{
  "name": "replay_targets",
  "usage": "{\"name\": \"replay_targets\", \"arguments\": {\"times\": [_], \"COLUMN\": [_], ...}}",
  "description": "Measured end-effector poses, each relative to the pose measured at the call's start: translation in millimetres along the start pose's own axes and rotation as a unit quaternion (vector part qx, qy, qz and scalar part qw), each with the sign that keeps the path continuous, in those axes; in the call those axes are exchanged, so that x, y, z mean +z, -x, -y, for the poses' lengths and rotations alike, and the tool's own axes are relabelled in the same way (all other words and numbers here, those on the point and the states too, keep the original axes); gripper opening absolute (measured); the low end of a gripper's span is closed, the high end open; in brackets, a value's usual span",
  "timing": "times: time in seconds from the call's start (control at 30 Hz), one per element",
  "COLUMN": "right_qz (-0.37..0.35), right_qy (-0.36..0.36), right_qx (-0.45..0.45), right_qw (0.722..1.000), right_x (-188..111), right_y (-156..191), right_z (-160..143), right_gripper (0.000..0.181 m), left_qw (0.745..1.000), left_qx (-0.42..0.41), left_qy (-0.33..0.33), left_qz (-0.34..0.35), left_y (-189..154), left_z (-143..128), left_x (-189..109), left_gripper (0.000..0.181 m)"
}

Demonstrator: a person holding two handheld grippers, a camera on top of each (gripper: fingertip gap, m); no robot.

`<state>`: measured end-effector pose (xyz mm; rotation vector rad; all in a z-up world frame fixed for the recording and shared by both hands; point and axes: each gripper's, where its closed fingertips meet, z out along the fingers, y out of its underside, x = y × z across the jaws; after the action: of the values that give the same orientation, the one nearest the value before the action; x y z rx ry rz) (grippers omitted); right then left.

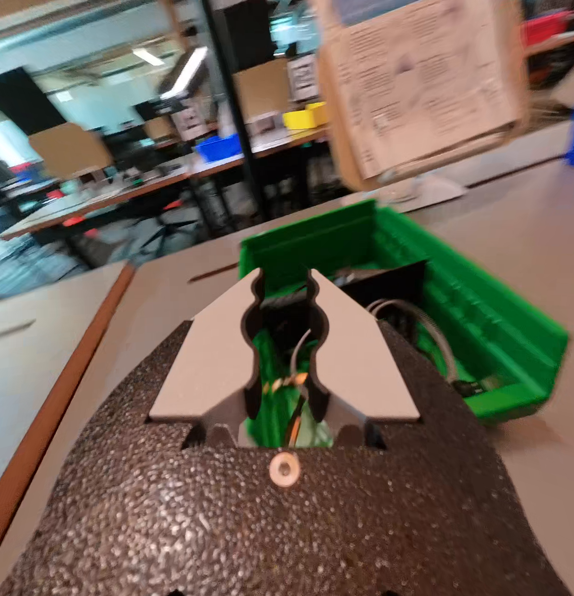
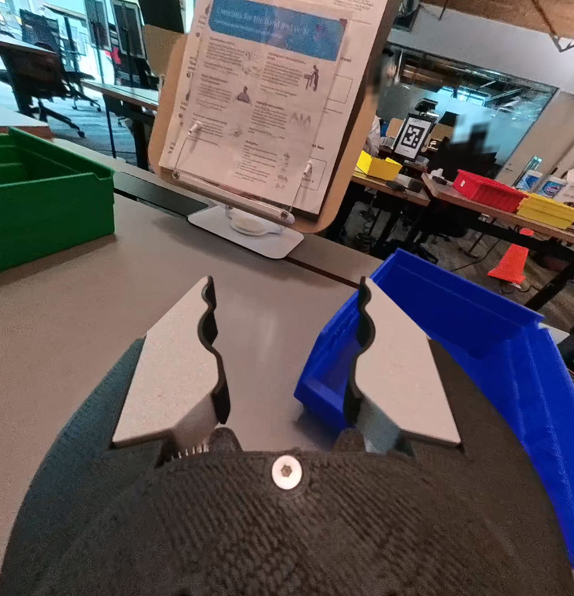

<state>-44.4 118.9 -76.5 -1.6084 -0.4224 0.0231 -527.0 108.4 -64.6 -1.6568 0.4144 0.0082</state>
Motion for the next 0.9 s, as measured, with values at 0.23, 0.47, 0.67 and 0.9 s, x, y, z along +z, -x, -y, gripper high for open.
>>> {"name": "replay_targets", "arguments": {"times": [0.23,0.47,0.67,0.9], "right_qz": [0.015,0.040,0.051,0.048], "right_qy": [-0.015,0.007,-0.001,0.014], "right_qx": [-0.023,-0.055,-0.020,-0.026], "right_qw": [1.000,0.998,0.998,0.998], "right_x": [11,9,9,17], "right_y": [15,22,18,23], "right_z": [11,1,-4,-15], "right_gripper": [0.089,0.091,0.091,0.091], "left_qw": [0.947,0.817,0.763,0.769], "left_qx": [-0.037,-0.207,-0.291,-0.254], "left_qy": [0.253,0.523,0.569,0.580], "left_qz": [-0.195,-0.128,-0.102,-0.088], "left_y": [-68,-74,-92,-91], "left_z": [14,-71,-108,-126], "left_x": [120,181,198,201], "left_gripper": [0.067,0.086,0.074,0.044]}}
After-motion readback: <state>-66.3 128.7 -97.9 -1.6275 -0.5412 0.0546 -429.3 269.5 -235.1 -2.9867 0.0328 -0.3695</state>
